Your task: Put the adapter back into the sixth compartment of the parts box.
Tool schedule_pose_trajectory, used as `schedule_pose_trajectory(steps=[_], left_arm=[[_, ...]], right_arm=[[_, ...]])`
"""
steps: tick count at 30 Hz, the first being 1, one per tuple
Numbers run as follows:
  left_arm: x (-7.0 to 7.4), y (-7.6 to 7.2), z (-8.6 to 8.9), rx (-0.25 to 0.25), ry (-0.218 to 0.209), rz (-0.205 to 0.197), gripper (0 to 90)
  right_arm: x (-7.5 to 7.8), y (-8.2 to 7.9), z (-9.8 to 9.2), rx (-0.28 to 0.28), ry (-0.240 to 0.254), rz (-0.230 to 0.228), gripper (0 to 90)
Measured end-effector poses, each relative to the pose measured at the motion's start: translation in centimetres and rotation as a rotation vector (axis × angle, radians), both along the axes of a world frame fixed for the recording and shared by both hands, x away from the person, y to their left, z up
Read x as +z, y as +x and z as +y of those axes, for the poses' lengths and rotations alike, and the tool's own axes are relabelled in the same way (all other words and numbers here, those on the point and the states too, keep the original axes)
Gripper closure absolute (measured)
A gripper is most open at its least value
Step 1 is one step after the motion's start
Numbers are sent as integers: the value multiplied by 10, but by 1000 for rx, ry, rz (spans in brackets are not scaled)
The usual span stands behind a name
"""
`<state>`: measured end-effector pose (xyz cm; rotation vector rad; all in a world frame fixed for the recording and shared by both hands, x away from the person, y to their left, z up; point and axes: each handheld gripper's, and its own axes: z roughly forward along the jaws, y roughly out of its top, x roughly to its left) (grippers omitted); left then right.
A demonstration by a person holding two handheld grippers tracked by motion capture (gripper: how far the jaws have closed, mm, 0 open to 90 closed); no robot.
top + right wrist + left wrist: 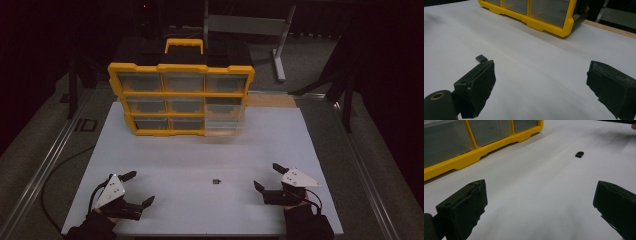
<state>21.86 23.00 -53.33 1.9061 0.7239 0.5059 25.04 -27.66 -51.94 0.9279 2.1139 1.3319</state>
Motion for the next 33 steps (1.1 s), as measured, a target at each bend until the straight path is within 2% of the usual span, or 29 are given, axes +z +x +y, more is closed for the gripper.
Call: schedule_pose_trajectory(steps=[5,13,17,28,31,33], left_arm=[[3,0,0,-13,4,3,4],[12,3,-3,-21,28,12,4],[23,7,-6,-44,34,24,4],[50,17,-8,-64,17,18,4],[55,20,-10,-90,16,45,4],[59,22,-13,-109,35,64,4]], right_arm=[[1,-1,0,-6,10,1,82],[2,-2,2,-8,-7,-2,82],[3,-3,2,-5,-7,-7,82],[4,-2,1,1,2,-11,82],[4,-3,2,2,4,-12,82],[4,-2,2,4,8,-10,82]])
